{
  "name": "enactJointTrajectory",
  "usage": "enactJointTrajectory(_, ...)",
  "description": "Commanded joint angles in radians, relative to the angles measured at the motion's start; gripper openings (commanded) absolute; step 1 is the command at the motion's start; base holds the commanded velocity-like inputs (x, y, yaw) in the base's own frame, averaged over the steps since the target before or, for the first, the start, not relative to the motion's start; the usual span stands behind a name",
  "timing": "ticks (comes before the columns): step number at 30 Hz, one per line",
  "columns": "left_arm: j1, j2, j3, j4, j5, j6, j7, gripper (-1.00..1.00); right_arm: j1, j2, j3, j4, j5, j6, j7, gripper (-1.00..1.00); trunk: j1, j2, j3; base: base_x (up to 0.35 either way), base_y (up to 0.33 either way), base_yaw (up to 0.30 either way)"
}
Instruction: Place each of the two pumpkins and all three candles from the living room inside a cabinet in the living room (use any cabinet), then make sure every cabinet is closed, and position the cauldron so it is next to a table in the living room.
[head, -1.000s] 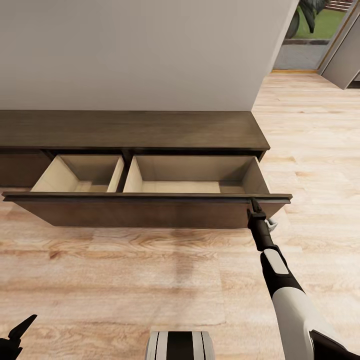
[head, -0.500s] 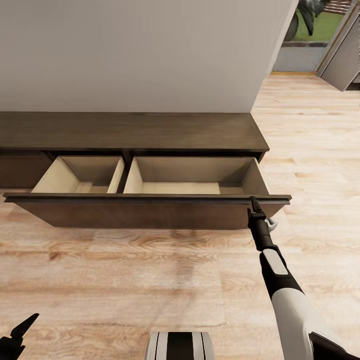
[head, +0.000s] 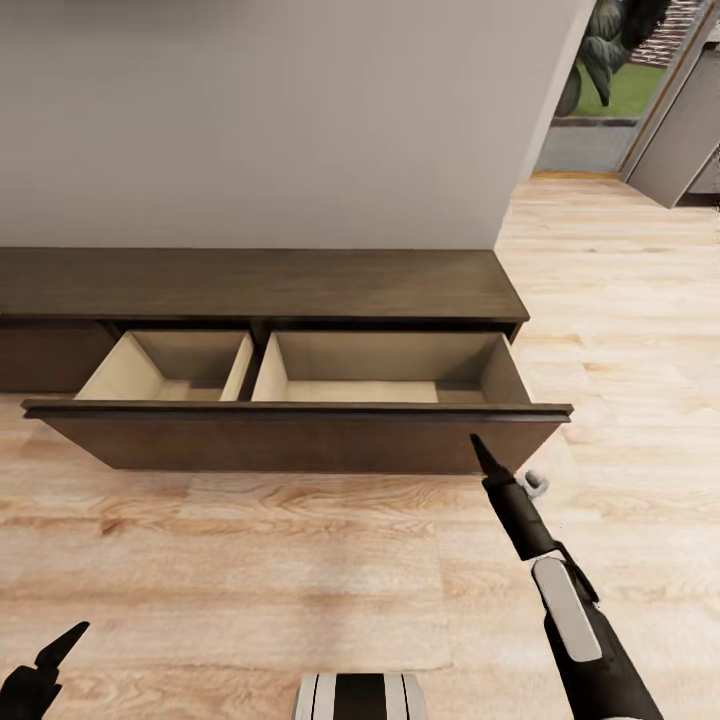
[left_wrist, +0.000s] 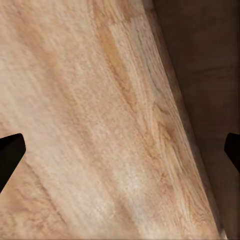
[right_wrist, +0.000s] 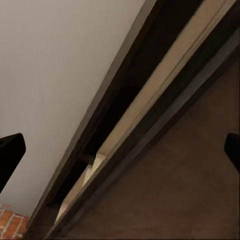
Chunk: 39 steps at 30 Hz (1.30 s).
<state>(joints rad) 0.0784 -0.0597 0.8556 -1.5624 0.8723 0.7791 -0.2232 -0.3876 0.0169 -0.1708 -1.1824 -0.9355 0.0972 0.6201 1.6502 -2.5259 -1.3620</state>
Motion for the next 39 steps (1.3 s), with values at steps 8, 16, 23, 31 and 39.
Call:
enactJointTrajectory(8, -0.008, -0.001, -0.030, 0.001, -0.003, 0.000, 0.001, 1.00, 0.116, -0.001, 0.024, -0.108, 0.143, 0.156, -0.082, 1.00, -0.004, 0.002, 0.031, 0.000, 0.000, 0.000)
enactJointTrajectory(16, -0.009, -0.004, -0.053, 0.003, -0.037, -0.024, 0.001, 1.00, 0.166, 0.003, 0.080, -0.369, 0.513, 0.377, -0.286, 1.00, -0.007, 0.004, 0.062, 0.000, 0.000, 0.000)
enactJointTrajectory(23, 0.025, 0.013, -0.046, 0.038, -0.047, -0.015, -0.007, 1.00, 0.146, 0.025, 0.130, -0.383, 0.557, 0.452, -0.332, 1.00, -0.008, 0.004, 0.065, 0.000, 0.000, 0.000)
enactJointTrajectory(31, 0.051, 0.013, -0.046, 0.062, -0.047, -0.015, -0.007, 1.00, 0.146, 0.025, 0.175, -0.383, 0.557, 0.497, -0.377, 1.00, -0.008, 0.004, 0.065, 0.000, 0.000, 0.000)
enactJointTrajectory(39, 0.051, 0.013, -0.046, 0.062, -0.047, -0.015, -0.007, 1.00, 0.146, 0.025, 0.198, -0.383, 0.557, 0.535, -0.422, 1.00, -0.008, 0.004, 0.065, 0.000, 0.000, 0.000)
